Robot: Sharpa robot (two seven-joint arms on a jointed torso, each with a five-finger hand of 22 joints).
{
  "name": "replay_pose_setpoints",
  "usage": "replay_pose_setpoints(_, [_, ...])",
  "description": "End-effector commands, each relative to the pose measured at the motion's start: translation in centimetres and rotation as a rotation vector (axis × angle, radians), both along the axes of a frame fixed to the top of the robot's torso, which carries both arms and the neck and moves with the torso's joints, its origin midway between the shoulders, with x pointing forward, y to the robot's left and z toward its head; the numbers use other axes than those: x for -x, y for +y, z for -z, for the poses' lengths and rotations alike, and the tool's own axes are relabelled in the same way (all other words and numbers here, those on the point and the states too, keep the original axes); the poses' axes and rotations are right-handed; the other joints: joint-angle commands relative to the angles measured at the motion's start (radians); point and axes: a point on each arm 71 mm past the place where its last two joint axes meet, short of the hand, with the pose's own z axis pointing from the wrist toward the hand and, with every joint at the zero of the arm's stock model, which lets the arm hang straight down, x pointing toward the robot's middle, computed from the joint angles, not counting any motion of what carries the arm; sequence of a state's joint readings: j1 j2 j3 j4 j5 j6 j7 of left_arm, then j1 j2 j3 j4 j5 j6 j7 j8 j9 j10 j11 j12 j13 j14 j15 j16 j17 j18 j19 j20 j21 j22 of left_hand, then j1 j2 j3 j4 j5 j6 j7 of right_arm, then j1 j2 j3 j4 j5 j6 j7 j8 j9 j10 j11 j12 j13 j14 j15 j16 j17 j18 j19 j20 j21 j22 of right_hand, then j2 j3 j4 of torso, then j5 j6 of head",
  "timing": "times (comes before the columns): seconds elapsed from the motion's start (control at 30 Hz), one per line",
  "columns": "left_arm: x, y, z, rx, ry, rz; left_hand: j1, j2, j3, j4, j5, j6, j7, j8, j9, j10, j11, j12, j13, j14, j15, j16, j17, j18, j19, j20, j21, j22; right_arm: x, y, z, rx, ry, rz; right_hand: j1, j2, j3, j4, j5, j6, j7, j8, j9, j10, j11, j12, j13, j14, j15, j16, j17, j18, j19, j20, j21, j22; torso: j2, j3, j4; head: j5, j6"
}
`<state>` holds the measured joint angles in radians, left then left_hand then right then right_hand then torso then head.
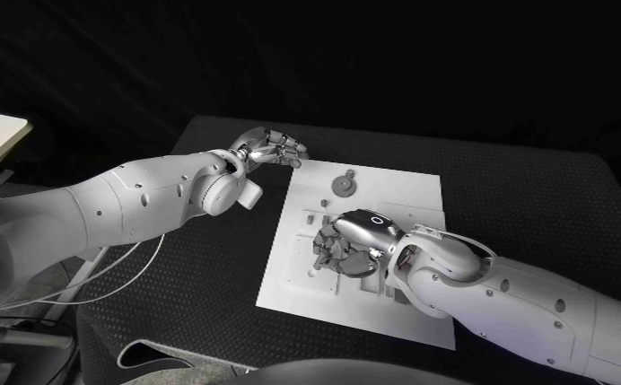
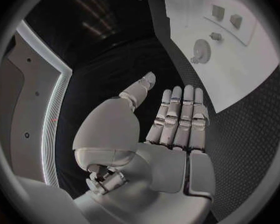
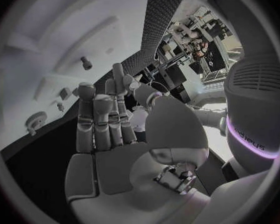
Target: Assemble the parts on the task board
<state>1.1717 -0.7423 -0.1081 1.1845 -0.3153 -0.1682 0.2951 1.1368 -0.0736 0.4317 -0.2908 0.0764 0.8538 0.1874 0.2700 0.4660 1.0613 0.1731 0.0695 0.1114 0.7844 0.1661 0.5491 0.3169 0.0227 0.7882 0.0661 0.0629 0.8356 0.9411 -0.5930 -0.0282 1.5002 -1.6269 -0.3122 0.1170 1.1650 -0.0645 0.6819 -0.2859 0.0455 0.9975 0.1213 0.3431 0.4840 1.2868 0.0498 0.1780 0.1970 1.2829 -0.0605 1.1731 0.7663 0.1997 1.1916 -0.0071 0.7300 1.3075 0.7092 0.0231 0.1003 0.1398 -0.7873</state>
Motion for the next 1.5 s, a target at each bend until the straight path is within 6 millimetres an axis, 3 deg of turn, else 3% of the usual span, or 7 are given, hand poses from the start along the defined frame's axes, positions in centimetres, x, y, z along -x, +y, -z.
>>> replay_pose_setpoints(0.03, [0.0,-0.4,-0.1,0.015,-0.003,0.017,-0.008,0.004,-0.004,0.0,-0.004,-0.007,0.001,0.005,-0.001,-0.004,0.0,-0.001,-0.001,0.002,0.002,-0.007,0.002,0.012,0.003,0.002,0.005,-0.002,0.1,0.7,0.2,0.017,-0.018,-0.016,-0.001,0.011,0.007,-0.001,0.003,0.004,0.002,0.003,0.001,0.01,-0.005,0.004,-0.001,0.001,-0.007,0.005,-0.001,0.062,0.0,-0.004,0.007,0.023,0.0,0.0005,-0.0008,0.005,-0.002])
replay_pose_setpoints(0.3, [-0.1,-0.6,-0.1,0.016,-0.003,0.02,-0.008,0.005,-0.004,0.001,-0.004,-0.007,0.001,0.005,-0.001,-0.004,0.0,-0.001,-0.002,0.002,0.002,-0.007,0.002,0.012,0.003,0.003,0.005,-0.002,0.3,1.8,0.9,0.037,-0.059,-0.018,-0.001,0.011,0.008,-0.002,0.003,0.004,0.002,0.003,0.001,0.01,-0.005,0.003,0.0,0.001,-0.007,0.005,-0.001,0.062,0.0,-0.005,0.007,0.023,0.0,0.0007,0.0013,0.007,-0.006])
replay_pose_setpoints(0.5, [-0.1,-0.5,-0.1,0.015,-0.003,0.018,-0.008,0.005,-0.004,0.001,-0.004,-0.007,0.001,0.005,-0.001,-0.004,0.0,-0.001,-0.002,0.002,0.002,-0.007,0.003,0.012,0.003,0.003,0.005,-0.002,0.2,1.8,1.1,0.049,-0.057,-0.017,-0.001,0.011,0.008,-0.003,0.003,0.003,0.002,0.003,0.001,0.01,-0.005,0.003,0.0,0.001,-0.007,0.005,-0.001,0.062,-0.001,-0.005,0.008,0.023,-0.001,-0.0019,0.0019,0.008,-0.009])
replay_pose_setpoints(0.83, [-0.1,-0.5,-0.1,0.015,-0.004,0.017,-0.007,0.005,-0.004,0.0,-0.004,-0.007,0.001,0.005,-0.002,-0.004,0.0,-0.001,-0.002,0.002,0.002,-0.008,0.004,0.012,0.002,0.003,0.005,-0.003,0.3,2.1,1.6,0.069,-0.065,-0.02,-0.001,0.011,0.008,-0.003,0.003,0.003,0.002,0.003,0.002,0.01,-0.005,0.002,0.001,0.0,-0.007,0.006,-0.002,0.062,-0.001,-0.005,0.009,0.023,0.0,0.0007,-0.0005,0.013,-0.011])
replay_pose_setpoints(1.03, [-0.1,-0.6,-0.1,0.016,-0.004,0.019,-0.007,0.005,-0.004,0.0,-0.004,-0.007,0.001,0.005,-0.002,-0.004,0.0,-0.001,-0.002,0.002,0.003,-0.009,0.004,0.012,0.002,0.003,0.005,-0.003,0.3,2.1,1.8,0.079,-0.059,-0.023,-0.001,0.011,0.009,-0.004,0.003,0.003,0.002,0.003,0.002,0.01,-0.005,0.002,0.001,0.0,-0.007,0.006,-0.002,0.062,-0.002,-0.005,0.009,0.023,0.0,-0.001,0.0004,0.011,-0.012])
replay_pose_setpoints(1.33, [-0.1,-0.7,-0.1,0.017,-0.003,0.021,-0.007,0.005,-0.004,0.0,-0.004,-0.007,0.002,0.005,-0.002,-0.004,0.0,-0.001,-0.002,0.002,0.003,-0.009,0.005,0.012,0.002,0.003,0.005,-0.004,0.5,2.4,2.1,0.098,-0.067,-0.025,-0.001,0.011,0.009,-0.004,0.003,0.003,0.002,0.003,0.002,0.01,-0.005,0.002,0.002,0.0,-0.007,0.007,-0.002,0.062,-0.002,-0.005,0.01,0.023,0.0,0.0004,0.0004,0.008,-0.009])
replay_pose_setpoints(1.5, [-0.1,-0.6,-0.1,0.017,-0.003,0.021,-0.007,0.006,-0.004,0.001,-0.004,-0.007,0.002,0.005,-0.002,-0.004,0.0,-0.001,-0.002,0.002,0.003,-0.009,0.005,0.012,0.002,0.003,0.005,-0.004,0.3,2.1,2.3,0.117,-0.067,-0.021,-0.001,0.01,0.009,-0.004,0.003,0.003,0.002,0.003,0.002,0.01,-0.005,0.001,0.002,0.0,-0.007,0.007,-0.002,0.062,-0.003,-0.005,0.01,0.023,0.0,-0.0001,-0.0003,0.011,-0.016])
